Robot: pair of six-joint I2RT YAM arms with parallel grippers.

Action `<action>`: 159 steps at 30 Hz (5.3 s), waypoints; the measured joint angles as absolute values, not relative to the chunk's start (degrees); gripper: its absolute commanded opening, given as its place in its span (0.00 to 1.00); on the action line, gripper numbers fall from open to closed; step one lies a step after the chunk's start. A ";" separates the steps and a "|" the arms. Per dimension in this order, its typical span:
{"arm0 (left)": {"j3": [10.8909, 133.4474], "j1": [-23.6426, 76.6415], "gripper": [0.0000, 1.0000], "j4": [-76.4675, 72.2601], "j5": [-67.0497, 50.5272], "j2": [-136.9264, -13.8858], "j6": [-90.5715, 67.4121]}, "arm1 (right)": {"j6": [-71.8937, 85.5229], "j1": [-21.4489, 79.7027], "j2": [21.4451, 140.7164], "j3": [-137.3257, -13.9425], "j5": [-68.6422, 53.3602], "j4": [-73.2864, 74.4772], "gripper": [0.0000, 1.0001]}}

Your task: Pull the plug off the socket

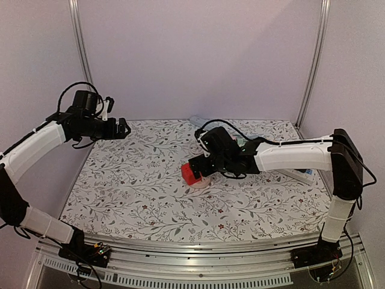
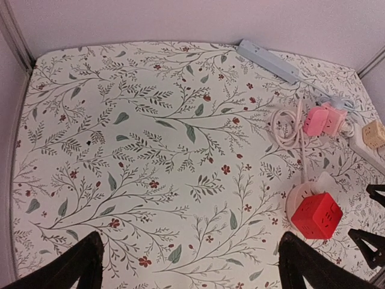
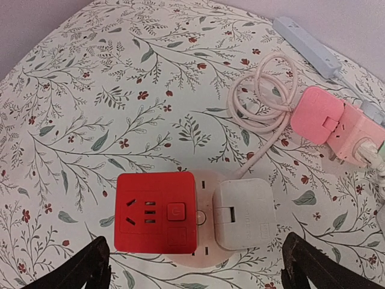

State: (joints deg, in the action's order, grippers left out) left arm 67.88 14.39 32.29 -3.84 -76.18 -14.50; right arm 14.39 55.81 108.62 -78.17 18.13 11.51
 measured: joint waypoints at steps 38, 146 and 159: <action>52.82 46.06 1.00 11.55 -2.79 -85.65 -38.92 | 15.55 42.85 118.58 -86.78 -1.91 22.26 0.98; 80.40 45.74 0.45 30.72 15.49 -111.44 -36.60 | 30.20 50.17 90.30 -58.81 15.79 18.46 0.94; 77.38 49.45 0.45 31.09 13.78 -109.08 -41.21 | 45.52 50.19 89.36 -51.57 6.44 6.44 0.78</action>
